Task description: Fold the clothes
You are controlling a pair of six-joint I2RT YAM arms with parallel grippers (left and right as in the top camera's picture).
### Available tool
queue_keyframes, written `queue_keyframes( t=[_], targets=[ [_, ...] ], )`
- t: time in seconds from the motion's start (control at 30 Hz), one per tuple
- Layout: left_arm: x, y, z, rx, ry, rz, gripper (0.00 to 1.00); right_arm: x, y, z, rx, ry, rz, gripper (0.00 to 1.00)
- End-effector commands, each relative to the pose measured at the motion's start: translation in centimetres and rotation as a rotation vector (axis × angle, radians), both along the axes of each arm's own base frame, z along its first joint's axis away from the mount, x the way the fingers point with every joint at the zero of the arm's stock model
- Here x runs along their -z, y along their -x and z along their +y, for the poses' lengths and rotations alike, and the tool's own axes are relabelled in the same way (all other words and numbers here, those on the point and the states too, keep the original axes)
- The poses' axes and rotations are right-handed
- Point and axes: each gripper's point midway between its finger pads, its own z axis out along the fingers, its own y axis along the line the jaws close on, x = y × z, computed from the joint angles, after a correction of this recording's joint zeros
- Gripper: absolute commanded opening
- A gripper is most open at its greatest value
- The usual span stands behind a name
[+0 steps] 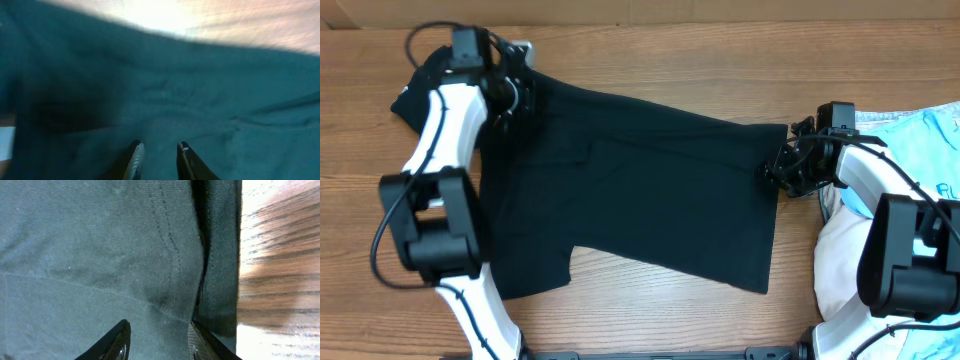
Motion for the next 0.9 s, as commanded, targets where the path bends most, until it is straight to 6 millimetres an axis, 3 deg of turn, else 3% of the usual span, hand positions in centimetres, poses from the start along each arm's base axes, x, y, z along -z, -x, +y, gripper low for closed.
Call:
queue_keyframes(
  t=[0.0, 0.1, 0.37, 0.67, 0.87],
  targets=[
    [2.2, 0.7, -1.3, 0.042, 0.023, 0.043, 0.22, 0.5, 0.1, 0.2, 0.009, -0.016, 0.014, 0.41],
    [2.4, 0.7, -1.2, 0.041, 0.021, 0.047, 0.24, 0.5, 0.4, 0.2, 0.011, -0.018, 0.028, 0.41],
    [3.0, 0.9, -1.1, 0.038, 0.015, 0.055, 0.43, 1.0, 0.7, -0.8, 0.07, 0.035, 0.066, 0.4],
    [4.6, 1.6, -0.6, 0.024, -0.015, 0.092, 0.44, 0.8, -0.5, -0.9, 0.073, 0.039, 0.014, 0.4],
    [4.6, 1.4, -0.3, -0.005, -0.012, 0.091, 0.46, 0.4, -1.5, -0.8, 0.058, 0.028, -0.035, 0.2]
  ],
)
